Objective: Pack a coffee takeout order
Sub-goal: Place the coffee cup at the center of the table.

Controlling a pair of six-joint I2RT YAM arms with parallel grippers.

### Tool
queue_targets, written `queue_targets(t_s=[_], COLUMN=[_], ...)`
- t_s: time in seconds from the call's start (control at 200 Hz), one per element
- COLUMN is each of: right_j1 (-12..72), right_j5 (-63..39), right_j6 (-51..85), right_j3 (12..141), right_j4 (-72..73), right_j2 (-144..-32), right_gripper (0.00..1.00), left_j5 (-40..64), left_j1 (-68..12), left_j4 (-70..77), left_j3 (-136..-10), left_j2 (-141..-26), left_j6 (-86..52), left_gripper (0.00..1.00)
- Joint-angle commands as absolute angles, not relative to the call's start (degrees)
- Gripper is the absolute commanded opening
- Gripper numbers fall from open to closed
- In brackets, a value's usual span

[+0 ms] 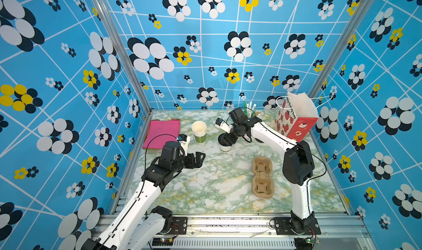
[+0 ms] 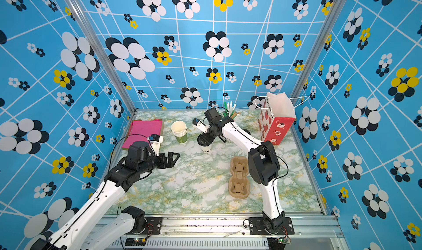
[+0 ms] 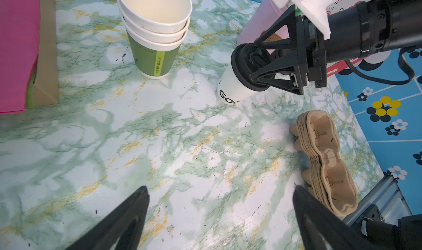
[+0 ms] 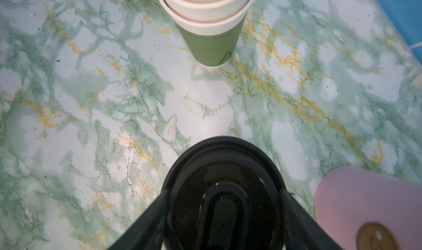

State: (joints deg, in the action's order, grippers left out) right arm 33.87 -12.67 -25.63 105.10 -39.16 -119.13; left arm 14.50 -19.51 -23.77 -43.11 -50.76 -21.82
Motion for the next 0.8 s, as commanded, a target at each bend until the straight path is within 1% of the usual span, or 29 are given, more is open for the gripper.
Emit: queue_targets(t_s=[0.0, 0.155, 0.55, 0.795], right_j1=[33.48, 33.46, 33.40, 33.40], right_j5=[-12.48, -12.57, -13.30, -15.32], right_j6=[-25.04, -25.05, -24.80, -22.13], right_j3=[107.18, 108.27, 110.83, 111.86], right_j4=[-42.80, -43.01, -43.52, -41.62], right_j2=[-120.82, -120.42, -119.78, -113.85], right_gripper=[0.77, 0.82, 0.89, 0.96], left_j5=[14.38, 14.44, 14.35, 14.36], left_j1=[-19.12, -19.08, -19.08, -19.07], left_j4=[-22.95, -22.85, -22.85, -22.94], left_j3=[-41.98, -41.84, -41.40, -41.67], left_j2=[-50.28, -50.32, -49.75, -49.75], left_j6=[-22.49, -22.63, -22.70, -22.68], left_gripper=[0.99, 0.99, 0.99, 0.99])
